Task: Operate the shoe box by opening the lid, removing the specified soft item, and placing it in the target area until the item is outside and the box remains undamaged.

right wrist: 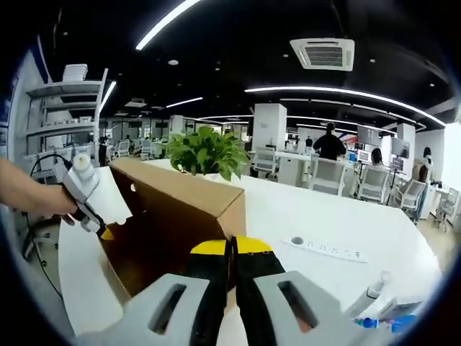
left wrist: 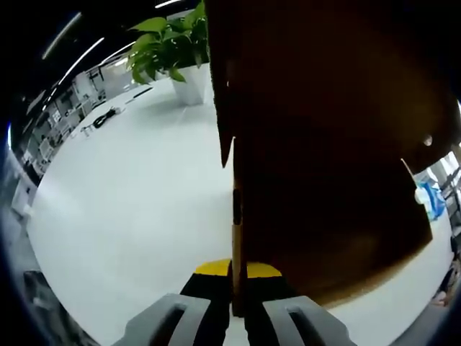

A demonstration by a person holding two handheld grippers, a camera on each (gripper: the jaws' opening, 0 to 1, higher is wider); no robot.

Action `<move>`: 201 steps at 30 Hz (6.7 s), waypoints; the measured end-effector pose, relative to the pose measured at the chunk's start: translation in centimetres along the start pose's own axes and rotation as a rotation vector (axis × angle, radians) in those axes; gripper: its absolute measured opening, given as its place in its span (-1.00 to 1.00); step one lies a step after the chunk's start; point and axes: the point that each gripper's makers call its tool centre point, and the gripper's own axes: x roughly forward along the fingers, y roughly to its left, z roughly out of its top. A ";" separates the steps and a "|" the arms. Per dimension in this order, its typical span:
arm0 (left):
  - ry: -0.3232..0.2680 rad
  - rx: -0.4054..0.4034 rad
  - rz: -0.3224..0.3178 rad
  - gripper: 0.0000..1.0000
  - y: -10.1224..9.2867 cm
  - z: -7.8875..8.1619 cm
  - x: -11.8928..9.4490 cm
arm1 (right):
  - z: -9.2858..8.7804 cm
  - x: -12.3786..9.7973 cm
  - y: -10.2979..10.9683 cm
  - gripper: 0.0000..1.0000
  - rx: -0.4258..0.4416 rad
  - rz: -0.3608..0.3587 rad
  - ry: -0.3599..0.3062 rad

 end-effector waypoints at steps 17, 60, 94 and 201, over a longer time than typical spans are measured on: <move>-0.086 0.105 -0.002 -0.79 0.0 1.5 -0.3 | -3.1 -1.8 1.8 -1.00 -0.064 -0.012 0.065; -0.047 0.215 -0.125 -0.53 -1.5 -2.9 -5.5 | -10.7 -2.8 3.3 -1.00 -0.026 0.039 0.271; -0.075 0.229 -0.184 -0.45 0.3 -2.2 -5.2 | -11.2 -5.5 4.1 -0.61 0.052 0.068 0.322; -0.074 0.520 -0.320 -0.41 -5.2 3.9 1.3 | -13.8 -0.9 -0.2 -0.73 0.053 -0.048 0.426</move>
